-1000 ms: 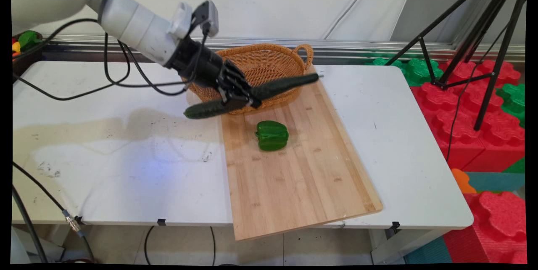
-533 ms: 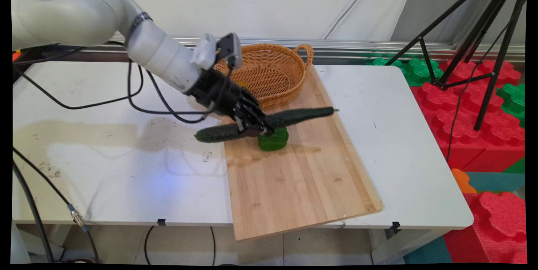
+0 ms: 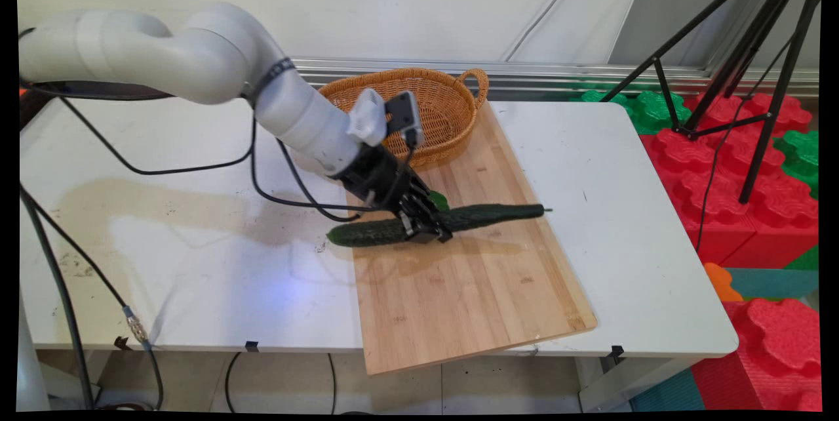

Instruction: Place the picked object on the cutting board

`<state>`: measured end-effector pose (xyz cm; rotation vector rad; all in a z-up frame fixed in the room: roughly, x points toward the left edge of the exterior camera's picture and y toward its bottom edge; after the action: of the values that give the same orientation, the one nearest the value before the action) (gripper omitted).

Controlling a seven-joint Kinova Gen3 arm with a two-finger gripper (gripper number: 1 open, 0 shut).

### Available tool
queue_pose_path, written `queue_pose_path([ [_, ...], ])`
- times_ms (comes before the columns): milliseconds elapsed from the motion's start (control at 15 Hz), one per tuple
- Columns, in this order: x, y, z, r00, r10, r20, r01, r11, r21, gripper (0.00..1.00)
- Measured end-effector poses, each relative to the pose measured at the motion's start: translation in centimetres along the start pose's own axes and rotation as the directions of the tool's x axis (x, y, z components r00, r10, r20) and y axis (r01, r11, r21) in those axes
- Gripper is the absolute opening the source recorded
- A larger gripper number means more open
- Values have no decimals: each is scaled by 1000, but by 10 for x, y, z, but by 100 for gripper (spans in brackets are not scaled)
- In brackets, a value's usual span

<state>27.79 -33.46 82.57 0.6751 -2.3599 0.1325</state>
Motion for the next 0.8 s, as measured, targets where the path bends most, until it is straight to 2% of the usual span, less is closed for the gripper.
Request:
queue_pose_path([
  [333, 16, -1, 38, 999, 26, 39, -27, 1000, 11, 0],
  [800, 23, 2, 68, 995, 62, 80, -63, 998, 14, 0],
])
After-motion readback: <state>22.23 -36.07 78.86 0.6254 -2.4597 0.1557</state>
